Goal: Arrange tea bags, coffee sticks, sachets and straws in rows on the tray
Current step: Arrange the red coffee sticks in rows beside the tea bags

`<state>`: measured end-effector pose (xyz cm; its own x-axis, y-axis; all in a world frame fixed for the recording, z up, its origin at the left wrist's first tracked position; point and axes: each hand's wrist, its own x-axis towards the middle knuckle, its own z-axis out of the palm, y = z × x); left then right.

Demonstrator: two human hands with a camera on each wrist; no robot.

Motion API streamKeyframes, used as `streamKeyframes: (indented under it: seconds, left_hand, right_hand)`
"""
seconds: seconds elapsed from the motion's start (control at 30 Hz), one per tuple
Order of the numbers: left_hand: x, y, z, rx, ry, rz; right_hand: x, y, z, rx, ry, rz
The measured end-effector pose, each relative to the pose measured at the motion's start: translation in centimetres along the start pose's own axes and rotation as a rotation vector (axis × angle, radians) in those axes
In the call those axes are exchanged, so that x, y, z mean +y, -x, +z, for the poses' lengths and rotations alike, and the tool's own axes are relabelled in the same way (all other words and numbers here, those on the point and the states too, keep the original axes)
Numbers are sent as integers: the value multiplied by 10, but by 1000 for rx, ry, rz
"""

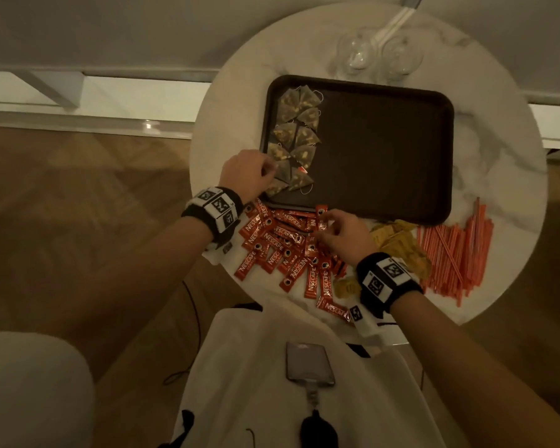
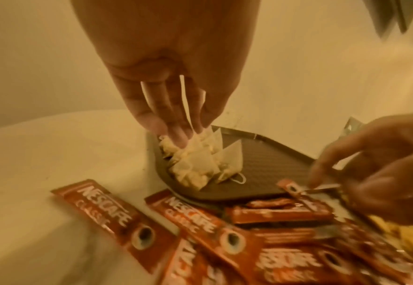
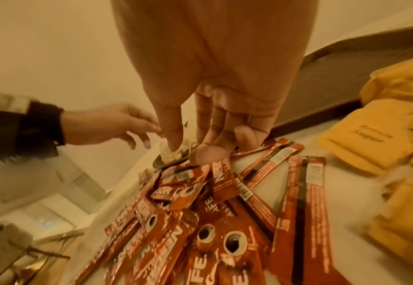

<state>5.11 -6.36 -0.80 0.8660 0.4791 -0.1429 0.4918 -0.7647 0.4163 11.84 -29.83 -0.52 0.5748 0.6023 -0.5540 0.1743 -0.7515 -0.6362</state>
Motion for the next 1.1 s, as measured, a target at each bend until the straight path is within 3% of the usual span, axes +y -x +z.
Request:
streamKeyframes:
  seconds: [0.1,0.2,0.3,0.4,0.5,0.67,0.73,0.8,0.93,1.1]
  left_hand:
    - [13,27,4,-59,107,93]
    - [27,50,18,-179,75,252]
    - [39,65,27,-199,19,320]
    - [48,74,25,-186,36,252]
    - [57,84,19,-212,301,93]
    - [71,110,12,-487,729,-178]
    - [69,120,16,-529,822,-253]
    - [68,128,22,-508,843,-276]
    - [73,147,22,-583,769,-211]
    - [71,168,20,-565,852,-246]
  right_hand:
    - [-8,-10,12,-5,127,-59]
    - [-12,-15,10,22,220,-123]
    - [-15,-10,-3,4,241,-283]
    - [-20,2,-23,28,249,-410]
    - [-19,18,-37,35,176,-431]
    - [-10,53,-41,61,-35,-325]
    - [-1,64,-39,73,-100,-285]
    - [5,72,-36,8,-181,-237]
    - [11,84,-29,-282,-197,-142]
    - [18,86,-25,-331,-113,-129]
